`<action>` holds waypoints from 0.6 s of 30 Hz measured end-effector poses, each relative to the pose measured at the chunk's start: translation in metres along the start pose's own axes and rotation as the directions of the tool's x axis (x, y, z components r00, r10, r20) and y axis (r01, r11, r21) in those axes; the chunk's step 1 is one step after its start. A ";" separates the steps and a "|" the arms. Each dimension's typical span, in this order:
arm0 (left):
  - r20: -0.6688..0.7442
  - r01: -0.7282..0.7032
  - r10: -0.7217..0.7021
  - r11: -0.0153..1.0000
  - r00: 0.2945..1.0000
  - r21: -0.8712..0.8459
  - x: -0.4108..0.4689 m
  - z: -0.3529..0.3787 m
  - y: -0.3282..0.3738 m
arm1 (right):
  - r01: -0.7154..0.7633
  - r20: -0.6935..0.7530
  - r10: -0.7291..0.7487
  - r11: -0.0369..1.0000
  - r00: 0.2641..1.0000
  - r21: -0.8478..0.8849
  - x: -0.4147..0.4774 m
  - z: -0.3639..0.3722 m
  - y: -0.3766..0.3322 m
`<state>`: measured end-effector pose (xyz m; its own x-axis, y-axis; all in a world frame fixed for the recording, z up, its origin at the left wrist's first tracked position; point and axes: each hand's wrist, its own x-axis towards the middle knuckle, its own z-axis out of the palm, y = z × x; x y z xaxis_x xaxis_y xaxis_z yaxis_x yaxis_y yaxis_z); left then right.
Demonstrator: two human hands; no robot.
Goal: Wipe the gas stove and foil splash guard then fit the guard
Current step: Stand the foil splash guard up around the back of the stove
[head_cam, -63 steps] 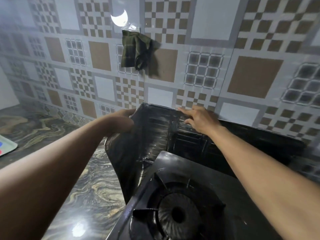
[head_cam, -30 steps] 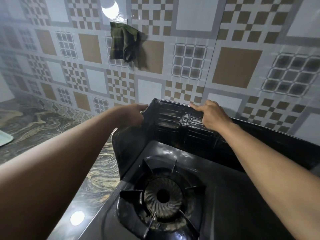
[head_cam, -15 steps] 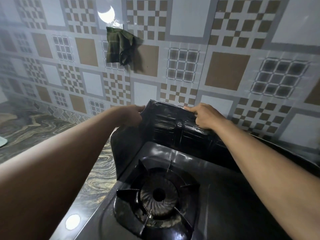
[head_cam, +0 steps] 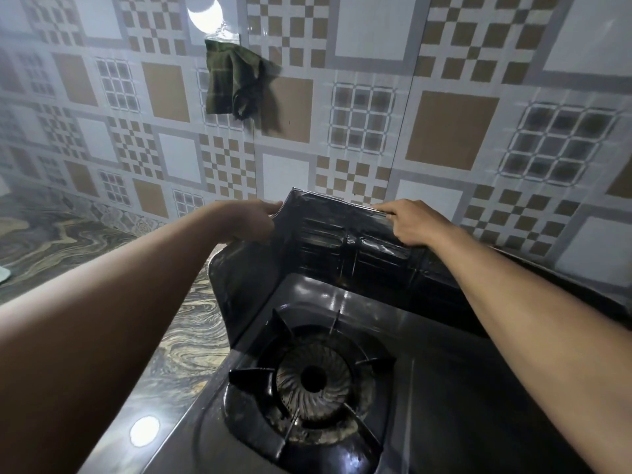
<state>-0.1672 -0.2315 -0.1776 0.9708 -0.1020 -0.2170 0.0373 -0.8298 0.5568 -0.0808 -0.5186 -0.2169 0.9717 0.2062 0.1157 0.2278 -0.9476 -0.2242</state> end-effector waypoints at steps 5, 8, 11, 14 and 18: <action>0.042 0.060 -0.062 0.997 0.997 0.041 -0.002 0.000 -0.001 | -0.004 0.019 0.004 1.000 1.000 0.007 -0.003 -0.001 0.001; 0.015 0.071 -0.072 0.996 0.997 0.048 -0.004 0.004 -0.001 | 0.034 -0.014 -0.035 0.997 0.999 -0.074 -0.006 0.001 -0.008; -0.060 0.067 -0.064 0.996 0.996 0.063 -0.004 0.009 -0.002 | 0.076 -0.043 -0.084 0.985 0.996 -0.158 -0.006 0.000 -0.024; -0.152 0.055 -0.044 0.996 0.987 0.065 -0.006 0.014 -0.009 | 0.145 -0.064 -0.159 0.973 0.985 -0.177 0.001 0.000 -0.047; -0.218 0.044 -0.032 0.998 0.975 0.048 -0.015 0.016 -0.018 | 0.245 -0.069 -0.259 0.955 0.963 -0.164 0.019 0.009 -0.080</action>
<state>-0.1857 -0.2237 -0.1968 0.9974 0.0470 -0.0546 0.0683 -0.8589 0.5076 -0.0803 -0.4366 -0.2057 0.8728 0.4271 0.2364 0.4452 -0.8950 -0.0267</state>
